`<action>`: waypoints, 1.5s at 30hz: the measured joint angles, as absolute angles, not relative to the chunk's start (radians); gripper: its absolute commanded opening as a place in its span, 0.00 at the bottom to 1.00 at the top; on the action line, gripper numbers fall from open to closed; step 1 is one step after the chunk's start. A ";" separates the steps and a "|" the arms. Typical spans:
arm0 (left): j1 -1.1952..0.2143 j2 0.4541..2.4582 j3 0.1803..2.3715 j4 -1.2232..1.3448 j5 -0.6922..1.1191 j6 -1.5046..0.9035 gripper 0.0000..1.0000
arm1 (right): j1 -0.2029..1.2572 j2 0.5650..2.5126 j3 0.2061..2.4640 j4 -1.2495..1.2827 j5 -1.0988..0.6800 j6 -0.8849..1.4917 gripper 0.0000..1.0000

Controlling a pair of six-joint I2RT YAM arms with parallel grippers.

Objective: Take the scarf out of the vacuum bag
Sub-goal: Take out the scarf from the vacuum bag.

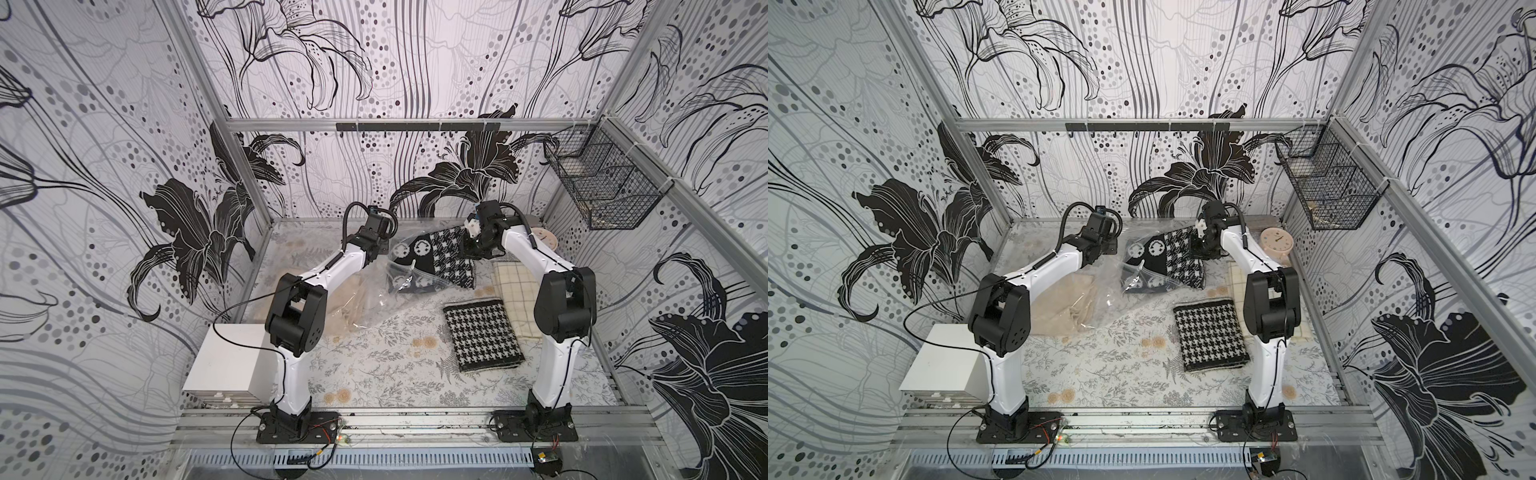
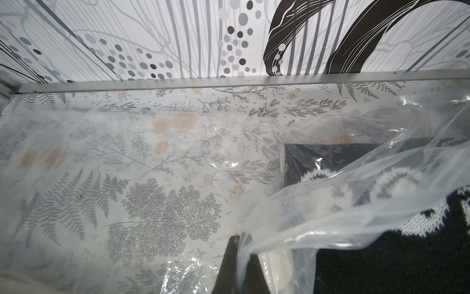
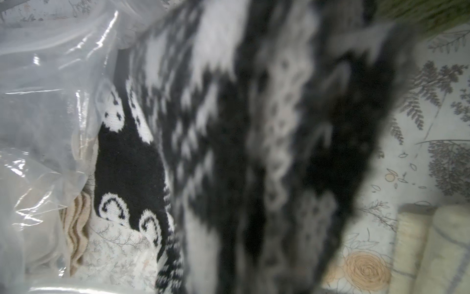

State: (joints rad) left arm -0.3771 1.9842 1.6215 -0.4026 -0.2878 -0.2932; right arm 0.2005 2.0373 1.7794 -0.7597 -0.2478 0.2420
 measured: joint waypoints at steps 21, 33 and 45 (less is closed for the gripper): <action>-0.399 1.899 1.655 -0.475 -0.279 -0.308 0.00 | 0.118 1.991 1.566 -0.617 -0.339 0.379 1.00; -0.418 1.891 1.655 -0.474 -0.260 -0.323 0.00 | 0.079 1.943 1.448 -0.406 -0.477 0.483 1.00; -0.474 1.897 1.734 -0.523 -0.241 -0.321 0.00 | 0.078 2.137 1.508 -0.283 -0.561 0.558 1.00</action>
